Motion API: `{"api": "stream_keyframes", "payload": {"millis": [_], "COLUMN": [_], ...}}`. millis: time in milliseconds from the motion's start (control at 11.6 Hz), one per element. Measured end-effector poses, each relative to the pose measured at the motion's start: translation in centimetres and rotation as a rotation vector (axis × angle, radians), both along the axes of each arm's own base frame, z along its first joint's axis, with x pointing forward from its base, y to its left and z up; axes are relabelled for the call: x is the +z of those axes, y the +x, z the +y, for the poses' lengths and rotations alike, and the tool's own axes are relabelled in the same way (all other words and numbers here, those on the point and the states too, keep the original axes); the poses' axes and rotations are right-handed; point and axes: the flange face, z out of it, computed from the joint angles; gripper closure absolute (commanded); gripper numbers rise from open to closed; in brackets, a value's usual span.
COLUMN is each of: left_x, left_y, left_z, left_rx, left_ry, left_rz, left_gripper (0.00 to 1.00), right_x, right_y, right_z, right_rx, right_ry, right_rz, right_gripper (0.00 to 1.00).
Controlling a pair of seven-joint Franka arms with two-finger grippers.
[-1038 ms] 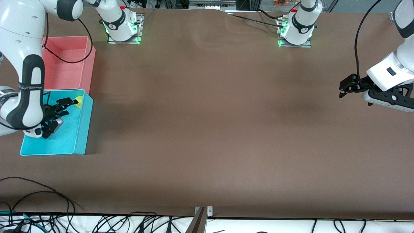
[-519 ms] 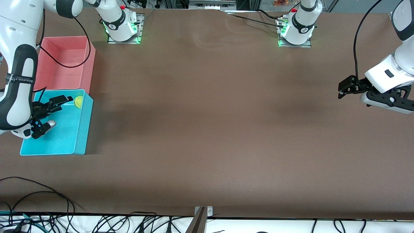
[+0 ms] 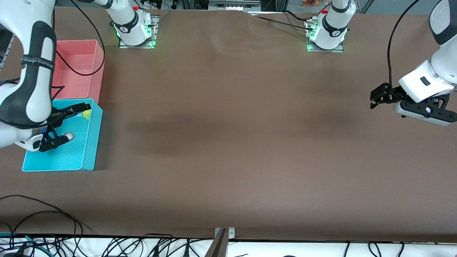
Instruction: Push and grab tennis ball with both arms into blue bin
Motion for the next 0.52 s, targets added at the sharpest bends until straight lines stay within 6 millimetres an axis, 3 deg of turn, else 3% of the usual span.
{"api": "stream_keyframes", "payload": {"millis": [173,519], "left_x": [0.0,0.1], "left_y": [0.0,0.0], "left_z": [0.1,0.2], "left_rx": [0.003,0.012], "left_ry": [0.000,0.000], "left_rz": [0.000,-0.001], "left_gripper": [0.00,0.00], "right_x": [0.0,1.1], "right_y": [0.2,0.5], "right_z": [2.9,6.5], "right_rx": [-0.050,-0.046], "right_ry": [-0.068,-0.246], "right_rz": [0.007,-0.038], "right_gripper": [0.00,0.00]}}
